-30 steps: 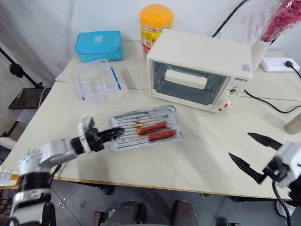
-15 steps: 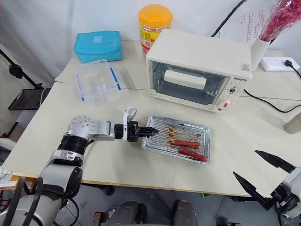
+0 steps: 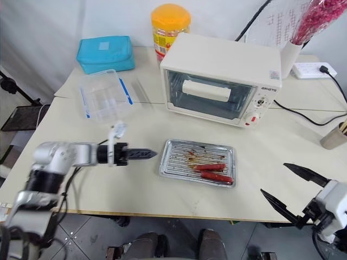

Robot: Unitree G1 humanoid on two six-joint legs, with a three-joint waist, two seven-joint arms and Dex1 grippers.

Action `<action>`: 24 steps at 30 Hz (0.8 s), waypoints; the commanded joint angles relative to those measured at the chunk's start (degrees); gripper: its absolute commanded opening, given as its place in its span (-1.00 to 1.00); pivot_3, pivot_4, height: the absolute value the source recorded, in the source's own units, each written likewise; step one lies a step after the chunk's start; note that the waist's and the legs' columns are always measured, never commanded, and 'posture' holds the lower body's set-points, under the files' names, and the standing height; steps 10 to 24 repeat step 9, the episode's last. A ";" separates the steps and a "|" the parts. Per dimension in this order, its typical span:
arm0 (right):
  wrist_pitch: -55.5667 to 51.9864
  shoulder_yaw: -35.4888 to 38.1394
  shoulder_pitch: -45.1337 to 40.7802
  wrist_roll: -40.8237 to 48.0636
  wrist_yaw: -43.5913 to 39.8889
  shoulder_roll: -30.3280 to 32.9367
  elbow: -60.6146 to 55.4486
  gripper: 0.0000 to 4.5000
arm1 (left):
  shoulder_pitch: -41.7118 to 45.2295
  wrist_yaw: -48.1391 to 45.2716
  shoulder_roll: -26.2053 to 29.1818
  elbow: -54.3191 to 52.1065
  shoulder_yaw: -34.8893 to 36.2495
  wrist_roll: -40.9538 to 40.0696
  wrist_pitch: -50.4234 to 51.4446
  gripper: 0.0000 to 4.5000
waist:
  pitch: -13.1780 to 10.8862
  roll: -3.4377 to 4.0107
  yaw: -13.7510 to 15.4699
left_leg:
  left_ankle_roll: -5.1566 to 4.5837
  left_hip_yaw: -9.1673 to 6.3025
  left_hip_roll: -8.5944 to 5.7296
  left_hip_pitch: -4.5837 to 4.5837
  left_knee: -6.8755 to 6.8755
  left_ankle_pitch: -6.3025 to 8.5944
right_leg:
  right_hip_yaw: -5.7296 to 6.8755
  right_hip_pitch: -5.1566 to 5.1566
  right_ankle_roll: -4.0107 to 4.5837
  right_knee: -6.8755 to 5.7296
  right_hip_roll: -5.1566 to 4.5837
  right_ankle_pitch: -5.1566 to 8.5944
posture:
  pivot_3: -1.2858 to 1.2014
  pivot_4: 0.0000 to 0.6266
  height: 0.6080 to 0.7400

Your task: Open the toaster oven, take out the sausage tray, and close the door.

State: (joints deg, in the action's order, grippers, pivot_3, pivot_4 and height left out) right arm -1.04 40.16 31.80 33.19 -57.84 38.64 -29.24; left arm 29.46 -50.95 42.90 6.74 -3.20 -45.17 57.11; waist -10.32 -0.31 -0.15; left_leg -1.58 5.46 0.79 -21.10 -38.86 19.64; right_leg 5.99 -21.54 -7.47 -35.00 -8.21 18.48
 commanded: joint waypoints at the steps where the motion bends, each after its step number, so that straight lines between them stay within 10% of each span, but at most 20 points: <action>1: -0.31 -1.49 -1.97 0.49 -2.06 2.27 1.35 1.00 | -6.60 -13.25 2.81 -6.22 5.70 4.88 -21.11 0.97 | -0.01 0.01 0.19 | 0.00 -0.03 0.00 -0.02 0.00 0.01 | -0.01 0.00 0.02 0.04 -0.06 0.01 | 0.03 -0.52 1.00; 9: -2.94 -5.27 -7.03 4.65 -7.69 5.22 3.76 1.00 | -14.57 -25.46 5.89 -1.59 12.59 16.45 -54.83 0.97 | -0.05 0.09 1.57 | -0.06 -0.15 0.03 -0.14 -0.02 0.14 | -0.03 -0.01 0.18 0.36 -0.51 -0.04 | 0.03 -0.52 1.00; 24: -2.94 -5.27 -7.03 4.65 -7.69 5.22 3.76 1.00 | -14.57 -25.46 5.89 -1.59 12.59 16.45 -54.83 0.97 | -0.05 0.09 1.57 | -0.06 -0.15 0.03 -0.14 -0.02 0.14 | -0.03 -0.01 0.18 0.36 -0.51 -0.04 | 0.03 -0.52 1.00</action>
